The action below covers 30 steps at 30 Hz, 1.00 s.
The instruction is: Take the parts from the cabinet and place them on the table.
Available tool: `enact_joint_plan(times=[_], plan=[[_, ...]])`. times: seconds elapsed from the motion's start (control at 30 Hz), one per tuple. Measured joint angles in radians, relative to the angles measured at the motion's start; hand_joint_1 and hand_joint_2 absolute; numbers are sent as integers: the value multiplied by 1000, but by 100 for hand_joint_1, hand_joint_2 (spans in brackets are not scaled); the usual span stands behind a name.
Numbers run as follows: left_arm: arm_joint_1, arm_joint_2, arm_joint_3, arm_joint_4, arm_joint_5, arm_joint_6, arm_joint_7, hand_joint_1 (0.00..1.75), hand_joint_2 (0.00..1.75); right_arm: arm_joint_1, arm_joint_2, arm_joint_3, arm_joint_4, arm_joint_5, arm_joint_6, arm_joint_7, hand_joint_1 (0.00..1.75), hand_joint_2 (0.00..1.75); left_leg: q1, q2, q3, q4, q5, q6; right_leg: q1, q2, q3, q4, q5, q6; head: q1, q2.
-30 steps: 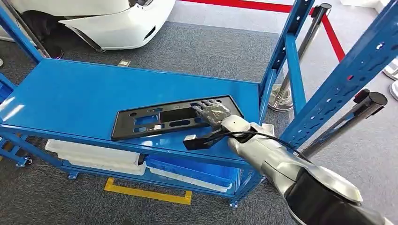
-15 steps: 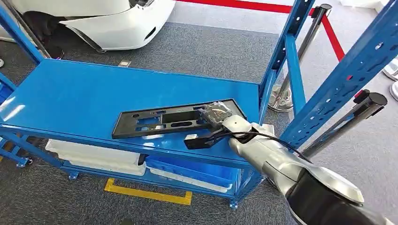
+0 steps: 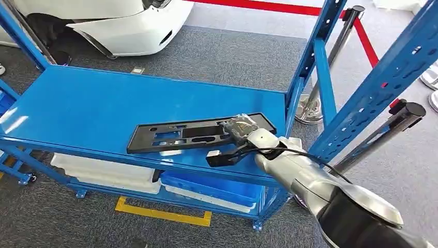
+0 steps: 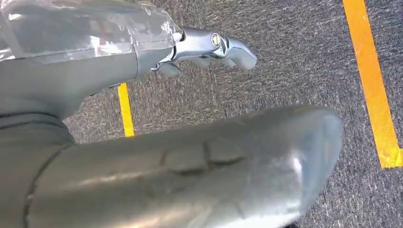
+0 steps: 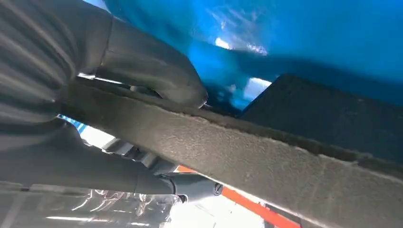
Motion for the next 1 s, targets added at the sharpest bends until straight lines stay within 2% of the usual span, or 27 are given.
enact_joint_plan(times=[0.37,0.53,0.63,0.77,0.9,1.0], plan=[[-5,0,0,0,-10,2,4,0,0,8,-9,0,-5,5,-13,4,175,175,0,0,0,0,0,0,-2,0,1,0,0,1,0,0],[-6,0,0,-1,-28,-5,-2,0,0,28,-11,-20,-16,-69,-115,9,175,175,0,-1,0,0,0,0,-3,-1,1,0,0,1,0,0],[-6,0,0,-1,-30,4,-15,0,0,45,-12,-58,-52,-153,-175,-28,175,175,0,-1,-1,0,0,0,-3,-1,1,0,0,2,0,0],[-4,0,5,-1,-29,47,-39,0,0,75,-22,-123,-168,-257,-178,-62,175,175,0,-1,-2,0,0,0,-3,0,0,0,0,2,1,0],[-4,0,28,-1,-6,99,-65,0,0,125,-30,-202,-364,-432,-173,-114,175,175,-2,-1,-3,0,0,0,-1,0,-2,0,0,2,2,0],[2,0,45,-1,3,109,-80,0,0,147,-30,-252,-509,-534,-174,-151,175,175,-1,-1,-4,-1,0,0,-1,-1,-3,0,-1,1,0,0]])
